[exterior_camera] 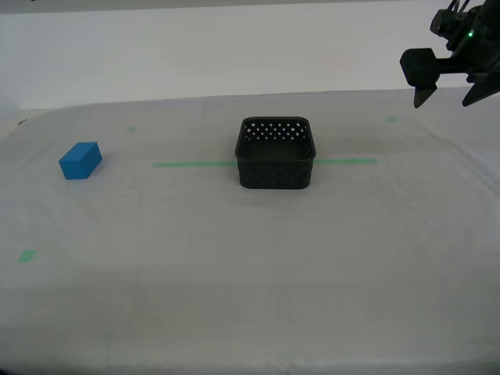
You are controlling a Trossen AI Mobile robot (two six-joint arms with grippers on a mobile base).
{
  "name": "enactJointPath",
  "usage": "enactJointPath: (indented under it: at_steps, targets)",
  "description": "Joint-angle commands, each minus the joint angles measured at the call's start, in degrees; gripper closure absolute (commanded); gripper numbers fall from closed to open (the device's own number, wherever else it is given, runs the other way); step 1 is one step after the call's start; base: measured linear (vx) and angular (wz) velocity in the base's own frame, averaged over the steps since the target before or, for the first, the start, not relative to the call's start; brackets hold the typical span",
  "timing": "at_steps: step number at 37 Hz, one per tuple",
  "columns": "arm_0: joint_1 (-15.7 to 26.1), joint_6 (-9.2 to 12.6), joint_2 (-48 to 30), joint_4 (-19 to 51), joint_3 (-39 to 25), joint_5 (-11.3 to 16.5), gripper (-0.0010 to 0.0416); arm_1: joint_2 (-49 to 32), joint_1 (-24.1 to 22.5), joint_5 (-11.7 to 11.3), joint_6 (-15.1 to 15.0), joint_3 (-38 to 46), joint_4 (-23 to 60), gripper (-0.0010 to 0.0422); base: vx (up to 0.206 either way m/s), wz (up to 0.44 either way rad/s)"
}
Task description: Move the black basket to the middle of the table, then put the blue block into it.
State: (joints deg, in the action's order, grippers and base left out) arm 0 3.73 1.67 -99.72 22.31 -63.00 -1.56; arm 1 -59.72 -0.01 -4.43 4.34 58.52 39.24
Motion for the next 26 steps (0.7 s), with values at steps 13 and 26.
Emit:
enactJointPath:
  at_steps: [13,26]
  targets:
    - [0.07,-0.02,0.04,-0.04,-0.04,0.04,0.0007,-6.64,0.09,-0.15,-0.52,7.67,11.19,0.0011,0.0,0.0]
    - [0.07,-0.02,0.04,-0.02,-0.04,0.04,0.0007,-16.26,0.07,1.18,-2.4,12.9,16.37,0.0011,0.0,0.0]
